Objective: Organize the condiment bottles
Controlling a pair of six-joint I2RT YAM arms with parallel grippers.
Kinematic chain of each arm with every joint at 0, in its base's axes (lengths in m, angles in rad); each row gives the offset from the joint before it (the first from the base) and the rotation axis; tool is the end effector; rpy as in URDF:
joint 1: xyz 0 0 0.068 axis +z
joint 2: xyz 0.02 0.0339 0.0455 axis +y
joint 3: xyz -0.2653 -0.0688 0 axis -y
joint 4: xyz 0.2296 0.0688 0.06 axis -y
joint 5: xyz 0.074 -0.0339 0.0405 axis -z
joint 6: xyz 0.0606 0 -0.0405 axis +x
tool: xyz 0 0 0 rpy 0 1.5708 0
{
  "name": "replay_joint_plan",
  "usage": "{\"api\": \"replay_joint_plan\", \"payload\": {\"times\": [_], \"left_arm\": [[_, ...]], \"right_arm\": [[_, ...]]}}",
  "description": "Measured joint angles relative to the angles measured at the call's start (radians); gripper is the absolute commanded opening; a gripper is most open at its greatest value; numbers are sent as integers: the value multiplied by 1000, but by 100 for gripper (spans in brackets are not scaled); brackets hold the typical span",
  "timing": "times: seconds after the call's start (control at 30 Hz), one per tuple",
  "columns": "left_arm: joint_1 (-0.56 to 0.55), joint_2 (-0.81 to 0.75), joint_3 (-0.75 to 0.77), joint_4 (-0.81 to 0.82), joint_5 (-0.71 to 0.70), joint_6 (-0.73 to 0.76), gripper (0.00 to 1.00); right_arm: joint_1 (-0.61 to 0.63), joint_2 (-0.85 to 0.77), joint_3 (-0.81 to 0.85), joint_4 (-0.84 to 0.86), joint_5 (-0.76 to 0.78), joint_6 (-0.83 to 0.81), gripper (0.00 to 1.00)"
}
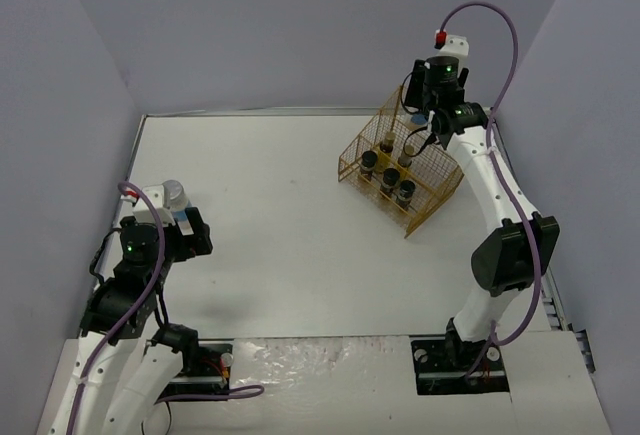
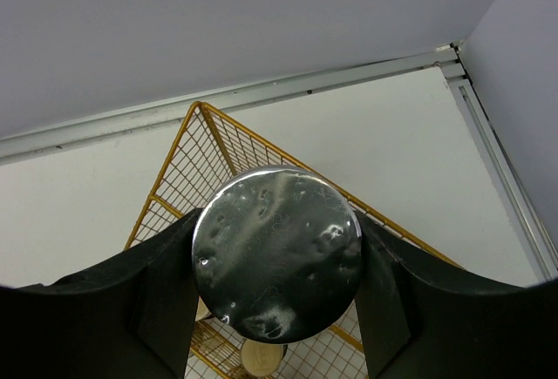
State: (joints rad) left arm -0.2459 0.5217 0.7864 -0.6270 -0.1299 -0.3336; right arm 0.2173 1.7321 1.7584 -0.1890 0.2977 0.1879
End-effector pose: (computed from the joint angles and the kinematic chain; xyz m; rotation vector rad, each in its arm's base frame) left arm 0.1195 -0.0219 0.3162 -0.1718 1.9311 -0.2613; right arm 0.4147 0.0734 0.4200 0.1929 1.7156 0.0411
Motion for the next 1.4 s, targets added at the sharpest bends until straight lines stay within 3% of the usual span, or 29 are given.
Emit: {"api": "replay_joint_plan", "payload": {"times": [0.57, 0.8, 1.2, 1.4], "left_arm": [[6, 0, 0, 0, 3, 0, 97], [6, 0, 0, 0, 3, 0, 97], [6, -2, 0, 0, 4, 0, 97], [6, -3, 0, 0, 8, 0, 97]], "right_arm": [[-7, 127, -43, 13, 44, 86, 0], [-7, 165, -48, 13, 72, 137, 5], [-7, 212, -50, 32, 100, 236, 42], [-7, 214, -50, 35, 99, 258, 54]]}}
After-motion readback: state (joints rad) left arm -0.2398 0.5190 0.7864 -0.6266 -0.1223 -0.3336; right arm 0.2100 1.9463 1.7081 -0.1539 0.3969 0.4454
